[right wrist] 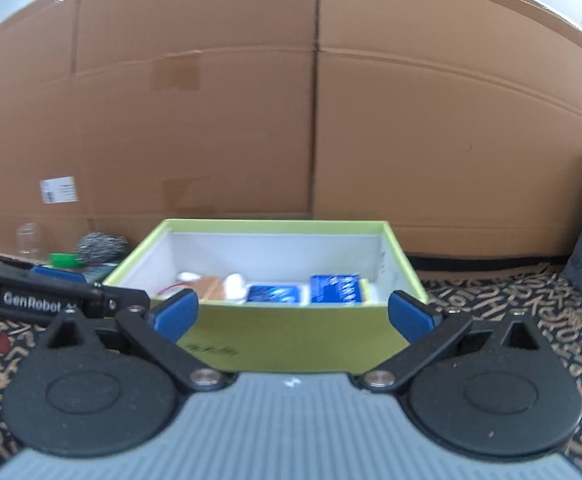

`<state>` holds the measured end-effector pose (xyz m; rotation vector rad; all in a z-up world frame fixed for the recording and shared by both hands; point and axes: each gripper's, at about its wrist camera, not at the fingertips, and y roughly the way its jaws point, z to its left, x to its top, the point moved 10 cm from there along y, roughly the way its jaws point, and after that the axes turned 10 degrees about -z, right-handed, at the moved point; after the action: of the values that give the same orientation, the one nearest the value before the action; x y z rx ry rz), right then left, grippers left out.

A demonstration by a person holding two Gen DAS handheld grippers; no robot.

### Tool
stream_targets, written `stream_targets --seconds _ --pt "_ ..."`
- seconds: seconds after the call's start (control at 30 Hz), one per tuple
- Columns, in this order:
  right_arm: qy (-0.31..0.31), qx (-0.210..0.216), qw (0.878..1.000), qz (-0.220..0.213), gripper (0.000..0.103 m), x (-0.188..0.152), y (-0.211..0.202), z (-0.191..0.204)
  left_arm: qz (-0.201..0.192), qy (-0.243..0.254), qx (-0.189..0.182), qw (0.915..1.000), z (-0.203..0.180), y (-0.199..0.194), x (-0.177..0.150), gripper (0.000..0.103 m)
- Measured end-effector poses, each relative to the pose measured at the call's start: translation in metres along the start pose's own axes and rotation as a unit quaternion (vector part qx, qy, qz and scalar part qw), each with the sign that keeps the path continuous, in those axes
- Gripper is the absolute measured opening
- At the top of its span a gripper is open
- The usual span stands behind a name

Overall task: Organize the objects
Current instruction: 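Move both tools back toward the white-orange medicine box on the pile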

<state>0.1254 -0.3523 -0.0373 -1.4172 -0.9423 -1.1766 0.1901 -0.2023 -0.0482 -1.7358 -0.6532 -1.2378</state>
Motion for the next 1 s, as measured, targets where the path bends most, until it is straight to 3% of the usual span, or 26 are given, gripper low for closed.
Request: stream_targets --seconds 0.3,0.53,0.7,0.83,0.93,1.0 --pt "0.023 0.027 0.999 0.041 0.103 -0.042 -0.017 0.036 0.008 -0.048 0.053 0.9974 0.058 -0.044 -0.04 0.086" --pt "0.011 0.1 0.993 0.069 0.103 -0.058 -0.008 0.105 0.028 -0.089 0.109 0.9896 0.123 -0.064 -0.057 0.086" --pt "-0.01 0.19 0.979 0.071 0.103 -0.056 0.008 0.172 0.013 -0.087 0.16 0.9832 0.177 -0.085 -0.049 0.086" --pt "-0.042 0.232 0.969 0.075 0.103 -0.055 0.024 0.218 0.003 -0.084 0.186 0.9789 0.226 -0.092 -0.037 0.086" --pt "-0.067 0.265 0.959 0.072 0.103 -0.053 0.032 0.254 -0.01 -0.074 0.232 0.9699 0.272 -0.089 -0.028 0.086" --pt "-0.085 0.286 0.952 0.068 0.1 -0.052 0.036 0.279 0.0 -0.071 0.242 0.9676 0.301 -0.077 -0.027 0.086"
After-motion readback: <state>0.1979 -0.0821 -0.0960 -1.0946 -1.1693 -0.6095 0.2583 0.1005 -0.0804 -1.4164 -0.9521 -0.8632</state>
